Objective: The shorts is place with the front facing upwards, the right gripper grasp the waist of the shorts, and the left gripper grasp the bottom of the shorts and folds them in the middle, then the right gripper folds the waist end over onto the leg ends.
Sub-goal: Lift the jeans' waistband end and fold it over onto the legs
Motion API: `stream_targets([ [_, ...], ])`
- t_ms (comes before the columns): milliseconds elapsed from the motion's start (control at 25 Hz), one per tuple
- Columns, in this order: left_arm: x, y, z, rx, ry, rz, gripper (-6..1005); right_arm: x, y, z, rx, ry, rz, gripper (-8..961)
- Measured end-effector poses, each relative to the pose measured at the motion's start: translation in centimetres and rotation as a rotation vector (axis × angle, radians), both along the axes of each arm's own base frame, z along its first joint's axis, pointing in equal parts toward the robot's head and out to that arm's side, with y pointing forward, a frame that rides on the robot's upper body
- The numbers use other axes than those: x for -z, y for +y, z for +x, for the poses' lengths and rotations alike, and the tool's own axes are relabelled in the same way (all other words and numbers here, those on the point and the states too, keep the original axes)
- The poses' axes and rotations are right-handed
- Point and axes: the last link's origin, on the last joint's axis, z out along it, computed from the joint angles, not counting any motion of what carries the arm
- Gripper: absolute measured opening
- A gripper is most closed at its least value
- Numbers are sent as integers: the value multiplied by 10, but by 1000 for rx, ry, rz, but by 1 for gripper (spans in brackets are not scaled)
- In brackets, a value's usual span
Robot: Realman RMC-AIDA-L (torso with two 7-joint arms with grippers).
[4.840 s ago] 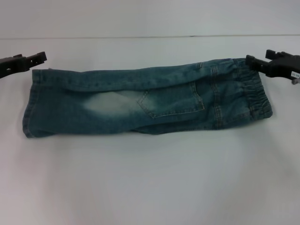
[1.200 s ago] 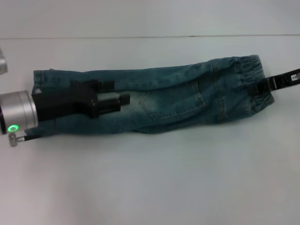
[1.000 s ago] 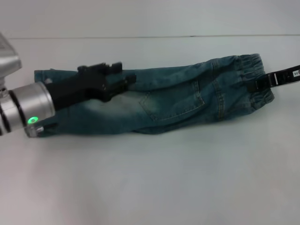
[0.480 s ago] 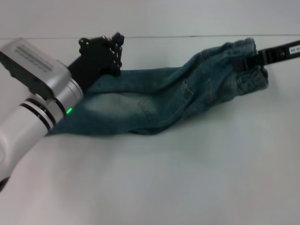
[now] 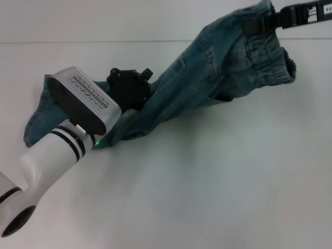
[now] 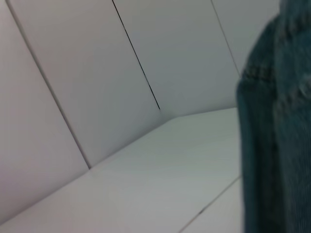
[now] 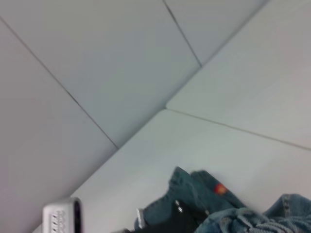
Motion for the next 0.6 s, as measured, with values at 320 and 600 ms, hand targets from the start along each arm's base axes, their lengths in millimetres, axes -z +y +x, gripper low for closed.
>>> stream_targets([
  [320, 10, -8, 2, -8, -9, -41, 2, -11, 5, -22, -62, 17, 33, 104],
  [600, 32, -24, 16, 30, -14, -147, 3, -2, 9, -42, -108, 8, 11, 105],
])
